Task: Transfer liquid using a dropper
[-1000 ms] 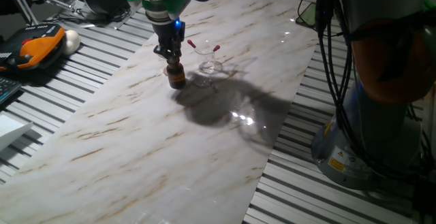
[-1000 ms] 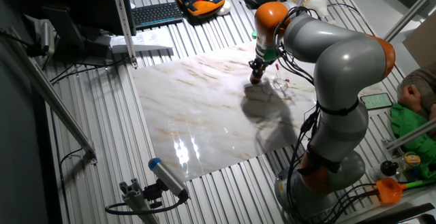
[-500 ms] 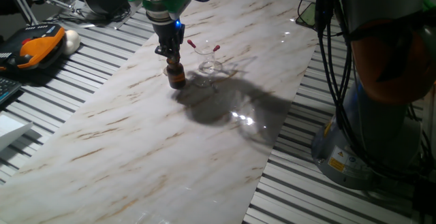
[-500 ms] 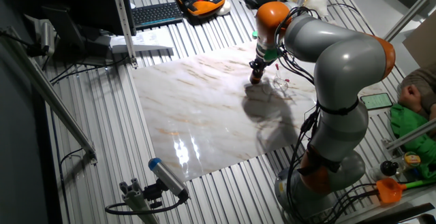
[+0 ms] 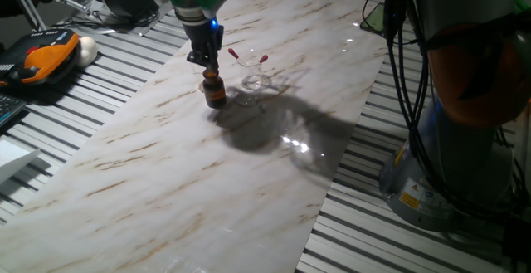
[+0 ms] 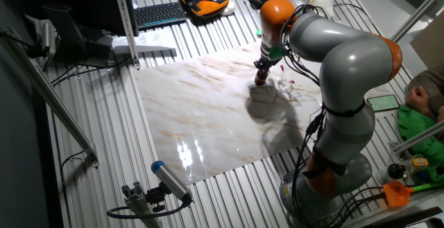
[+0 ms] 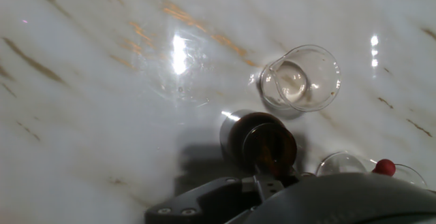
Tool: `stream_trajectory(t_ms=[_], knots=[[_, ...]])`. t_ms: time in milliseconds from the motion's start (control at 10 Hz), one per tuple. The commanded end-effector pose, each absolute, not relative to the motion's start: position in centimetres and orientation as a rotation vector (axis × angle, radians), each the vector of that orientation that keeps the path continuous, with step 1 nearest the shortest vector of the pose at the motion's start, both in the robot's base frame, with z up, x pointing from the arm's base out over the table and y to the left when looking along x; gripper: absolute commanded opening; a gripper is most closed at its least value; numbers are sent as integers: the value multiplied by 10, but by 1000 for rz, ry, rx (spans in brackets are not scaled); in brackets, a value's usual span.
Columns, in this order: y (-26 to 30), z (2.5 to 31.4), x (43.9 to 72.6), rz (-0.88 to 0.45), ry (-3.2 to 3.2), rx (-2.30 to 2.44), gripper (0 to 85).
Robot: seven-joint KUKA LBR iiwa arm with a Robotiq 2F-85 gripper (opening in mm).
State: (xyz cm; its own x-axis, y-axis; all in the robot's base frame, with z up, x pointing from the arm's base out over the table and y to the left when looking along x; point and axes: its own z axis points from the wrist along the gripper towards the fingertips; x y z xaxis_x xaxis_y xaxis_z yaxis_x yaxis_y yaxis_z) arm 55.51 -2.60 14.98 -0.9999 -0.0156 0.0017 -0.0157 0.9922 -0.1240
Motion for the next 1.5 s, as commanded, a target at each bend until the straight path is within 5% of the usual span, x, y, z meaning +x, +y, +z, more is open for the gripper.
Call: stream_trajectory(t_ms=[0,1400], knots=[[-27,156,556,195,-3129,24,170],[-37,227,542,215,-3101,-5,170]])
